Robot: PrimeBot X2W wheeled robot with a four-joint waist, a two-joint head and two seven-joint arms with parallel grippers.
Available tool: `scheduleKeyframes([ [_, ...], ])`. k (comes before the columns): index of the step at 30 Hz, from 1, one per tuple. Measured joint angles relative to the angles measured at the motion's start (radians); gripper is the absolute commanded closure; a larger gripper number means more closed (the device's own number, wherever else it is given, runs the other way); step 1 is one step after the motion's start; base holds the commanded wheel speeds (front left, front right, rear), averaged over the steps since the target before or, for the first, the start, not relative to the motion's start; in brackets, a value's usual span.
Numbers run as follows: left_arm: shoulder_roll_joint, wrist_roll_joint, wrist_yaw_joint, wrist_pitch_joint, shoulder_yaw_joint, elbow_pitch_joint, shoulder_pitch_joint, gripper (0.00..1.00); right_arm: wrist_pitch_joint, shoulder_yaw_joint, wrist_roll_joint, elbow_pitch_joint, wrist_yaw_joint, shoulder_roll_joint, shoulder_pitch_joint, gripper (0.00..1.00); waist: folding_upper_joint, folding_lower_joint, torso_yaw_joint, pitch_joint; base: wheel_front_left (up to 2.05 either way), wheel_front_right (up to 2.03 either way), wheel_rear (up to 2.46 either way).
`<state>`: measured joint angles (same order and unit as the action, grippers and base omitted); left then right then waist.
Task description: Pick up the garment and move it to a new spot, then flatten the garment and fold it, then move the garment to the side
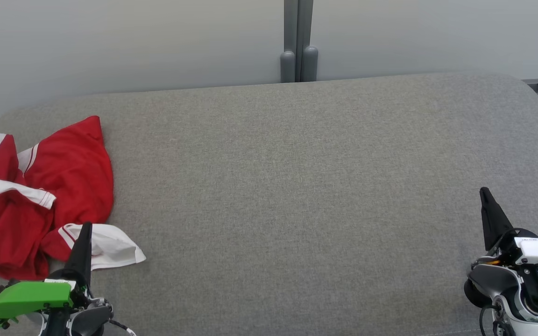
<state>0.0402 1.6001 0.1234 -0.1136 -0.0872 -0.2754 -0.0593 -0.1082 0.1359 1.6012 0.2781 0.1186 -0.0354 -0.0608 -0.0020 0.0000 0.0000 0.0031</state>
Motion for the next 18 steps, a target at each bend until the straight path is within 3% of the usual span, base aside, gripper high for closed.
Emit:
scheduleKeyframes([
  [17,0.0,0.0,0.0,0.0,0.0,0.0,0.0,1.0,0.0,0.0,0.0,0.0,0.0,0.0,0.0,1.0,0.0,0.0,0.0,0.0,0.0,0.0,0.0],
  [18,0.0,0.0,0.0,0.0,0.0,0.0,0.0,0.0,0.0,0.0,0.0,0.0,0.0,0.0,0.0,0.0,0.0,0.0,0.0,0.0,0.0,0.0,0.0],
])
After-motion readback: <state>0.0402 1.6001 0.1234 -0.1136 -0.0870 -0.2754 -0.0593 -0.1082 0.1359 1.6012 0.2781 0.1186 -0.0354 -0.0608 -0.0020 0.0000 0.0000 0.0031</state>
